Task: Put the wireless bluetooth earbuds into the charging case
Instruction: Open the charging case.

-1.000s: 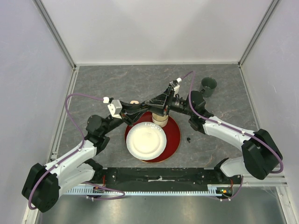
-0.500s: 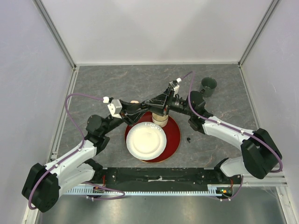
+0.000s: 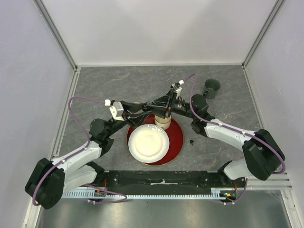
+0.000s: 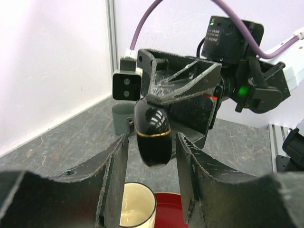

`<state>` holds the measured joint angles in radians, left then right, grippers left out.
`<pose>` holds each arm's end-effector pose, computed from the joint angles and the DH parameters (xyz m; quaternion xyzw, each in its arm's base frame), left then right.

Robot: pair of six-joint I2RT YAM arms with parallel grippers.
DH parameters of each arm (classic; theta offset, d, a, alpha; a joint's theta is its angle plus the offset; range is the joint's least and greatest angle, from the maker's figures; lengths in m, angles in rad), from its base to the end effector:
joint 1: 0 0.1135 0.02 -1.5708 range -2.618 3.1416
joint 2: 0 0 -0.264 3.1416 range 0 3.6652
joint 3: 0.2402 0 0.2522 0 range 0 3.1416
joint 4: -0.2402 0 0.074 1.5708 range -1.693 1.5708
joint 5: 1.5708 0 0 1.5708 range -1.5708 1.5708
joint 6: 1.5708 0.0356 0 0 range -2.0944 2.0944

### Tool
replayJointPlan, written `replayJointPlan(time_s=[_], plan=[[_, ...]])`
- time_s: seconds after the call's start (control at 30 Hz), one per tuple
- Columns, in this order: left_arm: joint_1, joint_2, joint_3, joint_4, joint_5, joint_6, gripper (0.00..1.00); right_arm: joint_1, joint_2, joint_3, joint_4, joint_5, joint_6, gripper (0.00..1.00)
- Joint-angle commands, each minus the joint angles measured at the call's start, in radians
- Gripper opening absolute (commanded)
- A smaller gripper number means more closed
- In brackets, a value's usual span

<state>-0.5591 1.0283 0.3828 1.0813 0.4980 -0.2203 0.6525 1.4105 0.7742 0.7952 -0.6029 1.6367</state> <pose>0.1698 -0.1263 0.2846 0.2927 0.4785 -0.4330 0.7056 0.2361 0.2058 0.2932 0.0936 0.6527 0.7413 0.1250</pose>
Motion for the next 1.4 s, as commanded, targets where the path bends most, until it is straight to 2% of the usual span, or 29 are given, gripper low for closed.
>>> replayJointPlan(time_s=[0.0,0.4,0.47,0.63,0.77,1.13,1.37], plan=[[-0.013,0.018,-0.005,0.163,-0.039,-0.022,0.51,0.007,0.013,-0.007,0.085,0.015,0.034,0.23],[-0.036,0.07,0.002,0.192,-0.052,-0.03,0.47,0.013,0.013,-0.024,0.153,0.031,0.083,0.22],[-0.039,0.072,0.001,0.2,-0.065,-0.03,0.42,0.015,0.015,-0.026,0.159,0.031,0.084,0.22],[-0.047,0.081,-0.004,0.218,-0.09,-0.027,0.36,0.021,0.028,-0.035,0.177,0.023,0.097,0.22],[-0.05,0.088,-0.002,0.229,-0.09,-0.031,0.42,0.026,0.034,-0.038,0.179,0.029,0.1,0.21],[-0.055,0.093,0.005,0.213,-0.084,-0.039,0.4,0.03,0.035,-0.05,0.217,0.045,0.107,0.21],[-0.055,0.082,0.007,0.177,-0.087,-0.036,0.48,0.03,0.022,-0.047,0.259,0.06,0.114,0.2]])
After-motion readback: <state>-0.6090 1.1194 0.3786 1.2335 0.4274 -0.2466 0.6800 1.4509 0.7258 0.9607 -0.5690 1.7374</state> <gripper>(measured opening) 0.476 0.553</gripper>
